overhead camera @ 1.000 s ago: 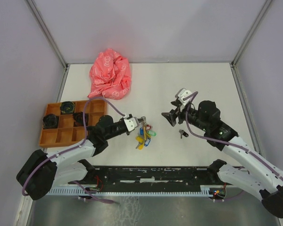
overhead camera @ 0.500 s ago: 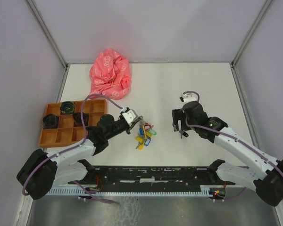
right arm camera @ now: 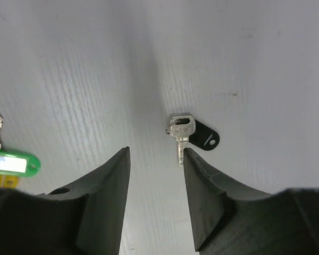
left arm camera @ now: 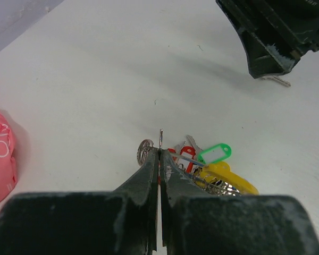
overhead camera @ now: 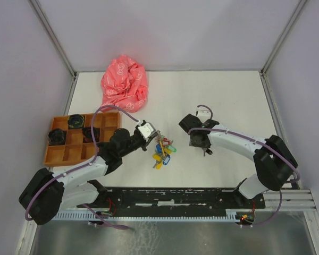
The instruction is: Put the keys on the keyring
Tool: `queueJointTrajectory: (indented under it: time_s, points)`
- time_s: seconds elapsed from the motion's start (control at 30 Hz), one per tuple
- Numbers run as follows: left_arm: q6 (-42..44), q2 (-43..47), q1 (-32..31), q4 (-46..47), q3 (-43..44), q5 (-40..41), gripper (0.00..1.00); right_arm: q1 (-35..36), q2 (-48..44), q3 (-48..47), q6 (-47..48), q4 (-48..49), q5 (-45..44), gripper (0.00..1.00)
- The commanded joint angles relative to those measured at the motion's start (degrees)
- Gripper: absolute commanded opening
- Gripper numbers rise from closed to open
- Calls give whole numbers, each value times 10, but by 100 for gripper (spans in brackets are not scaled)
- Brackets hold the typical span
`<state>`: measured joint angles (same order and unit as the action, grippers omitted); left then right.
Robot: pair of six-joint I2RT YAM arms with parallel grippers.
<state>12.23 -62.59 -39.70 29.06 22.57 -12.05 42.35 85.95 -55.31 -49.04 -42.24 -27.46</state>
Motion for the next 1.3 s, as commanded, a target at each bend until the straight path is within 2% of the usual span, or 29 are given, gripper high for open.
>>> queueJointTrajectory:
  time_s: [0.0, 0.17, 0.4, 1.27]
  points:
    - [-11, 7, 1, 13, 29, 12, 3, 13, 45, -43, -123, -39, -86, 50]
    - [-10, 5, 2, 7, 34, 5, 3, 13, 82, -54, -171, -42, -109, 41]
    - [-10, -1, 2, -5, 41, 6, 3, 14, 120, -71, -202, -56, -119, 35]
    - [-8, -10, 2, -23, 54, -7, 3, 5, 159, -57, -237, -74, -132, 25]
